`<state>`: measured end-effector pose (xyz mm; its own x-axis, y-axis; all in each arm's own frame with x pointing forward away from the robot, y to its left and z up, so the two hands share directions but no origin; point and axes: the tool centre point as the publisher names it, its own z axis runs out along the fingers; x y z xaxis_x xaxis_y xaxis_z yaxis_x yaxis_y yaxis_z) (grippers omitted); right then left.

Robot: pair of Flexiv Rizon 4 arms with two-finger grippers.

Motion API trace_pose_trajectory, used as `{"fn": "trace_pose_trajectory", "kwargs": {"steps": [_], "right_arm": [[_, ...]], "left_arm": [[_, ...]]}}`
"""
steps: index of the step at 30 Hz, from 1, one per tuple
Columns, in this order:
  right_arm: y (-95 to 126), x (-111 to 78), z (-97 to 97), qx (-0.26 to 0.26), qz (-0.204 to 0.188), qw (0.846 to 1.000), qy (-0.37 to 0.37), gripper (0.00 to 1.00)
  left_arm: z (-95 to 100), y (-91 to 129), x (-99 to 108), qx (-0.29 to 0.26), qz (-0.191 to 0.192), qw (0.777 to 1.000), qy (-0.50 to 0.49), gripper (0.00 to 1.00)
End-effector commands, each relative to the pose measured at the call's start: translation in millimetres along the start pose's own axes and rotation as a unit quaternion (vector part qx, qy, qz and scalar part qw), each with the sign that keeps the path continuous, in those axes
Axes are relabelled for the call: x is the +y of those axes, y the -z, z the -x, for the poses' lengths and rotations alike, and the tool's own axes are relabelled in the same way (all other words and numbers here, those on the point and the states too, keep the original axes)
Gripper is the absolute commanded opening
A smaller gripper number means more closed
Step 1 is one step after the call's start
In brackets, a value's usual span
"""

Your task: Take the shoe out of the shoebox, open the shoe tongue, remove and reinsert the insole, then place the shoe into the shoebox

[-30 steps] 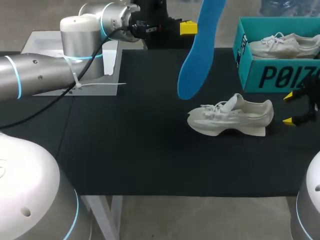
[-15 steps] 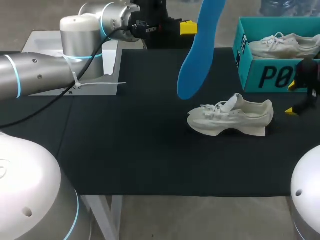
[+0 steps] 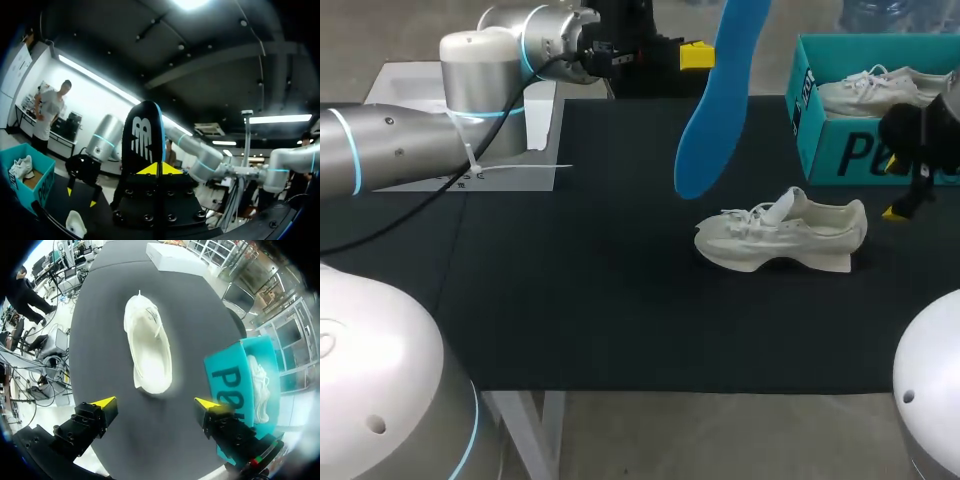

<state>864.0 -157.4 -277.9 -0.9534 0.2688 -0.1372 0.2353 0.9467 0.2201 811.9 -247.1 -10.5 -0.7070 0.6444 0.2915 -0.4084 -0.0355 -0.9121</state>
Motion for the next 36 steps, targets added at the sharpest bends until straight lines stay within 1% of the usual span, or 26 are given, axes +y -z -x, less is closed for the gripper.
{"fn": "trace_pose_trajectory", "kwargs": {"steps": [1,6,9,11,17,19,24,31,33,36], "right_arm": [[-0.3,1.4,-3.2,-0.001,-0.018,1.000,-0.002,1.00],[-2.1,0.9,-4.4,-0.001,-0.010,1.000,-0.005,1.00],[-3.4,1.8,-4.1,-0.001,-0.007,1.000,-0.005,1.00],[-4.6,2.6,-3.7,0.001,-0.006,1.000,-0.005,1.00],[-9.1,7.2,-1.5,0.005,0.000,1.000,0.000,1.00],[-9.4,10.3,0.3,0.006,0.001,1.000,0.002,1.00],[-6.7,20.2,5.6,0.005,0.000,1.000,0.009,1.00],[-15.1,33.6,10.9,-0.003,-0.013,1.000,-0.013,1.00],[-18.2,38.9,12.5,-0.007,-0.033,0.999,-0.021,1.00],[-22.5,46.5,14.6,-0.015,-0.047,0.998,-0.026,1.00]], "left_arm": [[-3.1,-5.0,1.5,0.010,0.000,1.000,0.001,0.00],[-18.2,-27.6,7.9,0.045,-0.006,0.999,0.011,0.00],[-21.8,-31.2,8.3,0.052,-0.011,0.999,0.012,0.00],[-22.0,-28.2,6.9,0.050,-0.013,0.999,0.012,0.00],[-17.8,-8.8,-3.2,0.028,-0.020,0.999,0.003,0.00],[-17.8,-7.1,-4.3,0.024,-0.012,1.000,-0.002,0.00],[-17.8,-7.1,-4.4,0.024,-0.012,1.000,-0.002,0.00],[-17.8,-7.1,-4.4,0.024,-0.012,1.000,-0.002,0.00],[-17.8,-7.1,-4.4,0.024,-0.012,1.000,-0.002,0.00],[-17.8,-7.1,-4.4,0.024,-0.012,1.000,-0.002,0.00]]}}
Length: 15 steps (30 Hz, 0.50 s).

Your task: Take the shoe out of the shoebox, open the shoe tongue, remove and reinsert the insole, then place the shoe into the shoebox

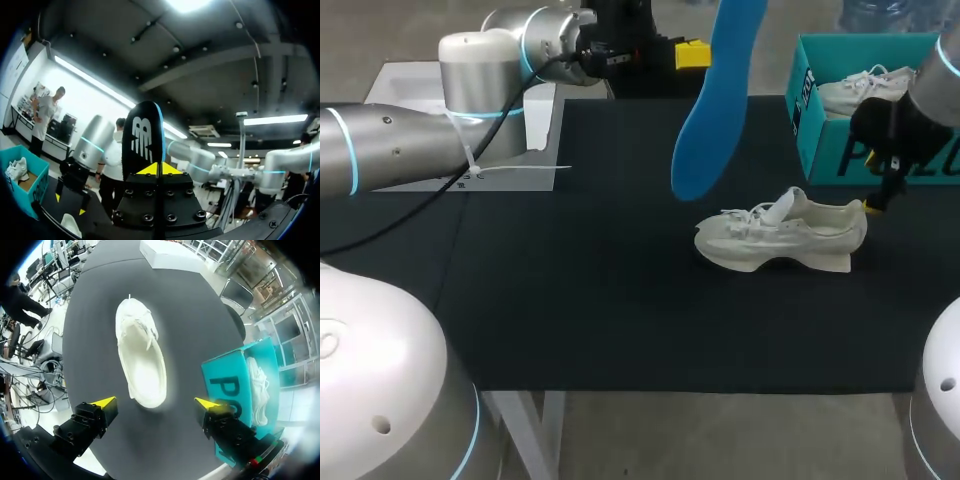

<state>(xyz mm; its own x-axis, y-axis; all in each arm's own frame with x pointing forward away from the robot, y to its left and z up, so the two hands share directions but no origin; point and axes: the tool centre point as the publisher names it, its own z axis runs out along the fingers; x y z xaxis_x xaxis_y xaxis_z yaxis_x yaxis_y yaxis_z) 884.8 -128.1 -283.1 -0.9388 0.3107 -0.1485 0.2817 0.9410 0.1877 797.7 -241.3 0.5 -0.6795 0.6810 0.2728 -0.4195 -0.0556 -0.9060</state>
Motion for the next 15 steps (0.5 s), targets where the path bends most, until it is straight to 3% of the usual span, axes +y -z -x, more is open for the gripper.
{"fn": "trace_pose_trajectory", "kwargs": {"steps": [1,15], "right_arm": [[-9.7,17.6,3.1,-0.007,-0.028,1.000,-0.004,1.00],[-44.5,21.8,12.3,-0.006,-0.029,1.000,-0.001,1.00]], "left_arm": [[-0.9,-0.2,0.1,-0.001,0.000,1.000,0.000,0.00],[-0.9,-0.2,0.1,-0.001,0.000,1.000,0.000,0.00]]}}
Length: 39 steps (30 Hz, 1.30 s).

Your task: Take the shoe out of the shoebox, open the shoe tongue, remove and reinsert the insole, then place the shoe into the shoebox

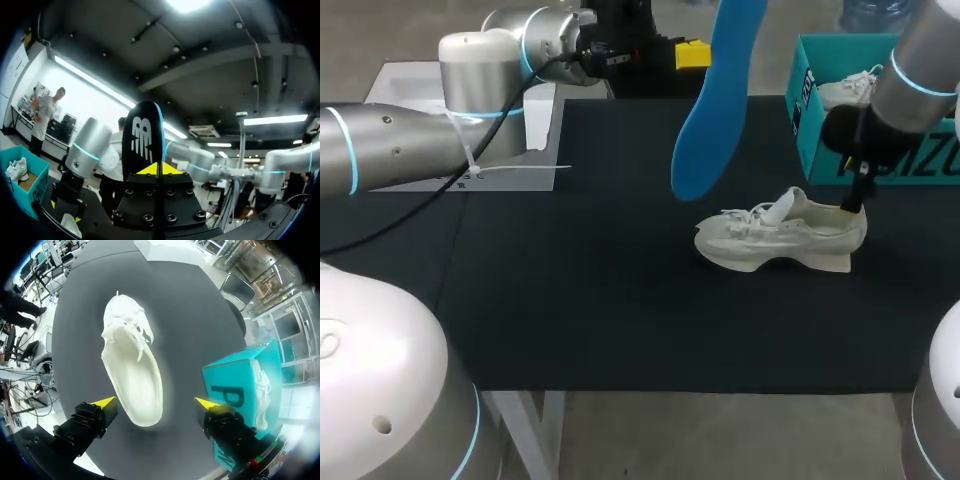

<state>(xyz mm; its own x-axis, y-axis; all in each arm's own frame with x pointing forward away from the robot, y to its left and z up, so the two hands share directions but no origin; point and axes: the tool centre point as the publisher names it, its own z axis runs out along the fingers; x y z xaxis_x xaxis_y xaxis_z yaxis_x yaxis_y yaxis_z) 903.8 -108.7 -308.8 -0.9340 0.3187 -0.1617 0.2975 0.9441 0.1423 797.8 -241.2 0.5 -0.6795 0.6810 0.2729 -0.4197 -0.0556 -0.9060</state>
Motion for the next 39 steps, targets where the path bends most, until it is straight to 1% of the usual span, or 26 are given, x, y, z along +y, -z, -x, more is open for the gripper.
{"fn": "trace_pose_trajectory", "kwargs": {"steps": [1,11,16,21,25,26,27,28,29,39], "right_arm": [[-17.0,3.7,4.9,0.003,-0.005,1.000,0.003,1.00],[-45.9,9.5,12.2,0.019,-0.004,1.000,0.014,1.00],[-59.3,5.0,13.5,0.033,0.003,0.999,0.016,1.00],[-76.7,-0.3,11.7,0.056,0.020,0.998,0.018,1.00],[-89.5,0.1,8.9,0.076,0.021,0.996,0.028,1.00],[-92.4,0.0,8.1,0.080,0.021,0.996,0.030,0.78],[-95.3,-0.3,7.5,0.083,0.021,0.996,0.030,0.43],[-97.6,-0.7,7.1,0.087,0.023,0.995,0.030,0.13],[-99.0,-1.0,7.0,0.090,0.027,0.995,0.031,0.00],[-97.0,-3.0,10.1,0.091,0.036,0.995,0.027,0.00]], "left_arm": [[-0.9,-0.3,0.1,-0.001,0.000,1.000,0.000,0.00],[-0.9,-0.3,0.1,-0.001,0.000,1.000,0.000,0.00],[-0.9,-0.3,0.1,-0.001,0.000,1.000,0.000,0.00],[-0.9,-0.3,0.1,-0.001,0.000,1.000,0.000,0.00],[-0.9,-0.3,0.1,-0.001,0.000,1.000,0.000,0.00],[-0.9,-0.3,0.1,-0.001,0.000,1.000,0.000,0.00],[-0.9,-0.3,0.1,-0.001,0.000,1.000,0.000,0.00],[-0.9,-0.3,0.1,-0.001,0.000,1.000,0.000,0.00],[-0.9,-0.3,0.1,-0.001,0.000,1.000,0.000,0.00],[-0.9,-0.3,0.1,-0.001,0.000,1.000,0.000,0.00]]}}
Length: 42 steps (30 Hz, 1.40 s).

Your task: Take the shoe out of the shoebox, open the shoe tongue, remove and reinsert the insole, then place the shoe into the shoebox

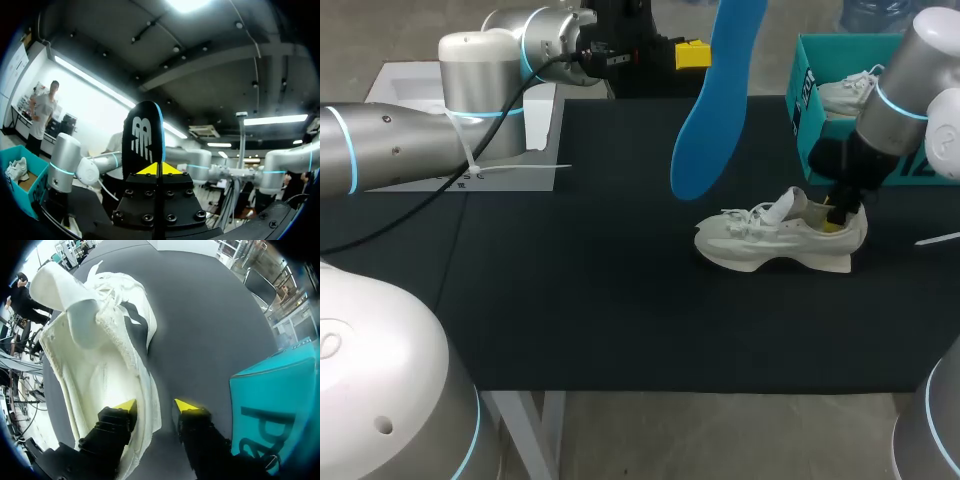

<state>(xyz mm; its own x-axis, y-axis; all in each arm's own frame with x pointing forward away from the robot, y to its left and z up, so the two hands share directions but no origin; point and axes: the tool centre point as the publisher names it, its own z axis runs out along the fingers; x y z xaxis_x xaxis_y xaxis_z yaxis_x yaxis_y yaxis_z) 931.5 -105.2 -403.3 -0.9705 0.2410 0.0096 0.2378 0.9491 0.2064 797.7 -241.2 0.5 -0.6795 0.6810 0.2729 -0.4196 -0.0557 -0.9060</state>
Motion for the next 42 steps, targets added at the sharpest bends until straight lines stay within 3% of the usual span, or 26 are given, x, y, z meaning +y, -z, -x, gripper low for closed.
{"fn": "trace_pose_trajectory", "kwargs": {"steps": [1,9,17,19,21,36,37,38,42], "right_arm": [[1.7,-0.9,0.5,-0.002,0.003,1.000,0.000,0.00],[16.5,0.3,-2.2,-0.017,0.008,1.000,-0.007,0.00],[68.1,5.5,-13.8,-0.064,0.004,0.998,-0.005,0.00],[78.5,8.0,-16.1,-0.054,0.010,0.998,0.007,0.00],[81.1,13.8,-16.8,-0.026,-0.009,0.999,0.019,0.00],[81.1,13.8,-16.8,-0.026,-0.009,0.999,0.019,0.00],[81.3,12.8,-15.9,-0.040,0.002,0.999,-0.011,0.00],[82.9,11.7,-16.7,-0.057,0.039,0.995,-0.077,0.00],[80.7,4.0,-30.5,-0.104,0.092,0.958,-0.253,0.00]], "left_arm": [[-0.8,-0.3,0.1,-0.001,0.000,1.000,0.000,0.00],[-0.8,-0.3,0.1,-0.001,0.000,1.000,0.000,0.00],[-0.8,-0.3,0.1,-0.001,0.000,1.000,0.000,0.00],[-0.8,-0.3,0.1,-0.001,0.000,1.000,0.000,0.00],[-0.8,-0.3,0.1,-0.001,0.000,1.000,0.000,0.00],[-0.8,-0.3,0.1,-0.001,0.000,1.000,0.000,0.00],[-0.8,-0.3,0.1,-0.001,0.000,1.000,0.000,0.00],[-0.8,-0.3,0.1,-0.001,0.000,1.000,0.000,0.00],[-0.8,-0.3,0.1,-0.001,0.000,1.000,0.000,0.00]]}}
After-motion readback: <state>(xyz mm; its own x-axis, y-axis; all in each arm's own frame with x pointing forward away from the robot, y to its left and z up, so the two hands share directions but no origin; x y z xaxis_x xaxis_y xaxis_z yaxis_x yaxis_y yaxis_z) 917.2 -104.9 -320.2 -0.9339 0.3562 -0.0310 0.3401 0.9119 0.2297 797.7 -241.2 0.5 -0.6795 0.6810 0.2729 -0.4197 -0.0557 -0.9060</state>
